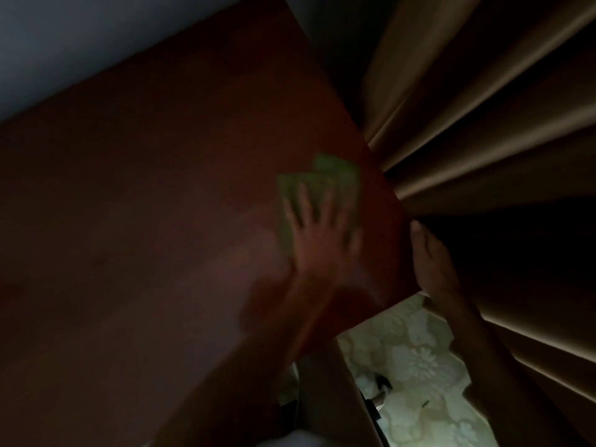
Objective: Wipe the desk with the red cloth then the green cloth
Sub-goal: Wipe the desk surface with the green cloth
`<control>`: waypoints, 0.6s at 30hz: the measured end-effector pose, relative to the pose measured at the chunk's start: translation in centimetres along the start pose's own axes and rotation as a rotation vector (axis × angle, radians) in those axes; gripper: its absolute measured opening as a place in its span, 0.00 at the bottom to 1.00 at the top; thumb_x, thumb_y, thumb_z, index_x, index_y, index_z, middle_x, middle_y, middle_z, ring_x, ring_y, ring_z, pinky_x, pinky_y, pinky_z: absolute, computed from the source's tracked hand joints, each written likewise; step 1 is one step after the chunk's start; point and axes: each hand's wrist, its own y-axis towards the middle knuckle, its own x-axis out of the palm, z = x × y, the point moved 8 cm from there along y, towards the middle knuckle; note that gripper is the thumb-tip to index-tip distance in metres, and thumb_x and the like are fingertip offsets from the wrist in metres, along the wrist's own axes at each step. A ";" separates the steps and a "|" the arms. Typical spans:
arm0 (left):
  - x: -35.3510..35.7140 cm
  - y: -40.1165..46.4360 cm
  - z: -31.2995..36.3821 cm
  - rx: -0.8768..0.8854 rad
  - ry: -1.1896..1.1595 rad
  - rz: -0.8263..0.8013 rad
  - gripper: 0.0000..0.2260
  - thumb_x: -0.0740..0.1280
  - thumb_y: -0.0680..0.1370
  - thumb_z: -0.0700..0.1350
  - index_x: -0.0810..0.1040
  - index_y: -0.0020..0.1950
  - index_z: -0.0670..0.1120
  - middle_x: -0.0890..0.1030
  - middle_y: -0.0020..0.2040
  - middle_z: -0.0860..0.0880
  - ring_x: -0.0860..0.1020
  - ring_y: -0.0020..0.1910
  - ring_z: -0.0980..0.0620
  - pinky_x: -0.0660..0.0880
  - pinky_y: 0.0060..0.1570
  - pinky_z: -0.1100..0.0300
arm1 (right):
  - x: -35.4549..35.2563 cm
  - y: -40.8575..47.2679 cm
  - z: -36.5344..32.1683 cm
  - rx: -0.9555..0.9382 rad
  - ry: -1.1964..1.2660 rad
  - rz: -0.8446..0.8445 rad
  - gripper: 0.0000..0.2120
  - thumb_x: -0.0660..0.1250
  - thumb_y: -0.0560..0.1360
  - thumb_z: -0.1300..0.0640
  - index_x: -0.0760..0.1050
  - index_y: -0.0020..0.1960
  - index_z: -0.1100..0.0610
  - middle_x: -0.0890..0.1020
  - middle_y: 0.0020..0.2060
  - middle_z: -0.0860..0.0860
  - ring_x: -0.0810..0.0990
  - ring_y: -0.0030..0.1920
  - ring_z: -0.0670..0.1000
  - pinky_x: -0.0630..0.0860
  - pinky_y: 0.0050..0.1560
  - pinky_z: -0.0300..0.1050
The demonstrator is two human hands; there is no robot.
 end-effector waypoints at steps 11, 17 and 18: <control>-0.7 -14.7 -11.3 -0.346 -0.061 0.076 0.26 0.62 0.77 0.59 0.66 0.75 0.59 0.64 0.77 0.50 0.57 0.76 0.36 0.50 0.74 0.37 | 4.0 -2.9 -5.4 -0.408 -0.534 0.216 0.32 0.45 0.77 0.35 0.54 0.77 0.49 0.55 0.77 0.59 0.57 0.75 0.65 0.57 0.72 0.67; -3.4 -31.7 -35.5 -1.092 0.033 0.124 0.25 0.53 0.80 0.57 0.65 0.77 0.53 0.64 0.77 0.43 0.61 0.74 0.33 0.50 0.74 0.39 | 13.6 -6.2 -9.4 -0.528 -0.735 0.205 0.35 0.47 0.77 0.37 0.51 0.79 0.55 0.46 0.77 0.64 0.44 0.76 0.68 0.42 0.73 0.70; -3.7 -34.5 -37.8 -1.215 0.014 0.138 0.26 0.52 0.80 0.58 0.63 0.77 0.53 0.63 0.77 0.44 0.60 0.74 0.33 0.51 0.73 0.38 | 15.0 -6.9 -9.9 -0.560 -0.742 0.193 0.34 0.47 0.77 0.37 0.52 0.78 0.53 0.46 0.78 0.64 0.44 0.76 0.68 0.41 0.73 0.69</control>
